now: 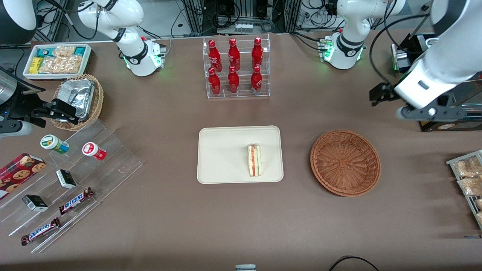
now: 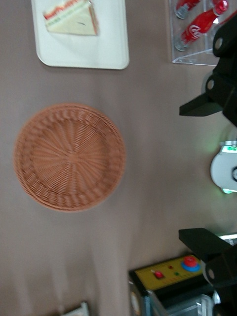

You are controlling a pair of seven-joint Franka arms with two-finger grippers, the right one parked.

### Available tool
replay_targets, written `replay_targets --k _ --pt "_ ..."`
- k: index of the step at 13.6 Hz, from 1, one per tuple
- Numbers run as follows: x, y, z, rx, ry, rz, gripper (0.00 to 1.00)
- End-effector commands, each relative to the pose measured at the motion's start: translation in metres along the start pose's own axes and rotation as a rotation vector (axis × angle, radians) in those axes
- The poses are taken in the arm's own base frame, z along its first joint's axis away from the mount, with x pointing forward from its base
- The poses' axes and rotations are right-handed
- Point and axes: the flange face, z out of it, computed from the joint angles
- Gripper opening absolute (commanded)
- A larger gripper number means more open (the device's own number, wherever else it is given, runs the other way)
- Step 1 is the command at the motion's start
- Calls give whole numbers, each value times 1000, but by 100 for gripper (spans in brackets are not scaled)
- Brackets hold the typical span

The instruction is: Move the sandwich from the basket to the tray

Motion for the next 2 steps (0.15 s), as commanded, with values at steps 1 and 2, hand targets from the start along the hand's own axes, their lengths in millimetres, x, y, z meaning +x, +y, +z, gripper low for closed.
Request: replay_targets --k 1,2 --pt "-5 -13 13 -4 -43 -1 100" --pt "-2 -13 20 -4 -59 0 100"
